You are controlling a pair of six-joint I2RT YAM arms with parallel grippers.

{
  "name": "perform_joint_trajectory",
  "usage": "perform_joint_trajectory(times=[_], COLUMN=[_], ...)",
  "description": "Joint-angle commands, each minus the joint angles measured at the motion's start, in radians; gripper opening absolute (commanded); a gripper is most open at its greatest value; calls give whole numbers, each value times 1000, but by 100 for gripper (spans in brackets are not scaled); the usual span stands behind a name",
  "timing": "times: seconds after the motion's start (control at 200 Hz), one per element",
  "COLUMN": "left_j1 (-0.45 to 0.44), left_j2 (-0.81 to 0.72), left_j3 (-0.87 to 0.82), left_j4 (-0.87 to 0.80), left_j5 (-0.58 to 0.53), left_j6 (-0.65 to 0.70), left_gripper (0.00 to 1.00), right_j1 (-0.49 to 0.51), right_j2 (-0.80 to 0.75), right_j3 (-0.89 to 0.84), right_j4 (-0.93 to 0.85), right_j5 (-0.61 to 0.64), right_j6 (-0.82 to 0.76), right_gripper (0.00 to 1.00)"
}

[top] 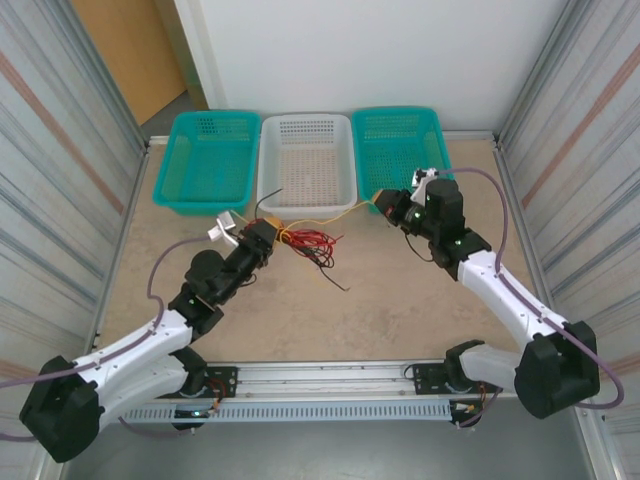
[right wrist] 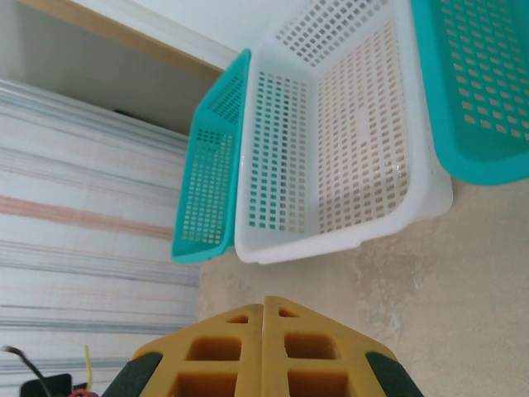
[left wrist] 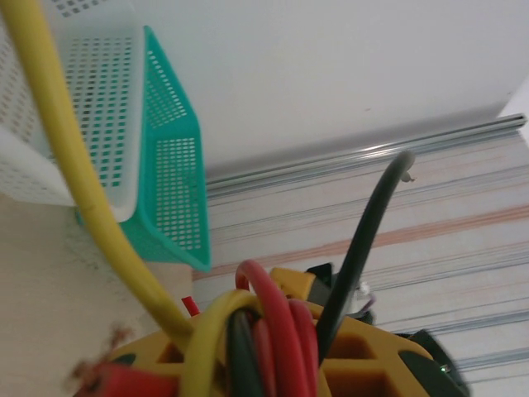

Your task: Untangle the cables

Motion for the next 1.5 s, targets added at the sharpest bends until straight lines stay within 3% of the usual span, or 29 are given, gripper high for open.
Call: perform_joint_trajectory(times=[0.0,0.266,0.496,0.666,0.857,1.142,1.493], left_j1=[8,7,10,46,70,141,187], left_j2=[5,24,-43,-46,-37,36,160], left_j3=[-7,-16,-4,-20,-5,45,67], left_j4=[-11,-63,-229,-226,-172,-17,181], left_j5=[-20,-37,-148,-199,-245,-296,-316], left_j6=[69,98,129,49,-27,-128,-207], left_gripper=[0,0,0,0,0,0,0], right_j1=[-33,-21,79,152,312,624,869], right_j2=[31,83,39,-16,-89,-188,-220], right_j3=[86,233,310,325,262,62,-53], right_j4=[-63,-49,-53,-35,46,135,128], right_j5=[42,24,49,24,-19,118,189], right_j6=[-48,-36,-69,-101,-167,-263,-316], right_gripper=[0,0,0,0,0,0,0])
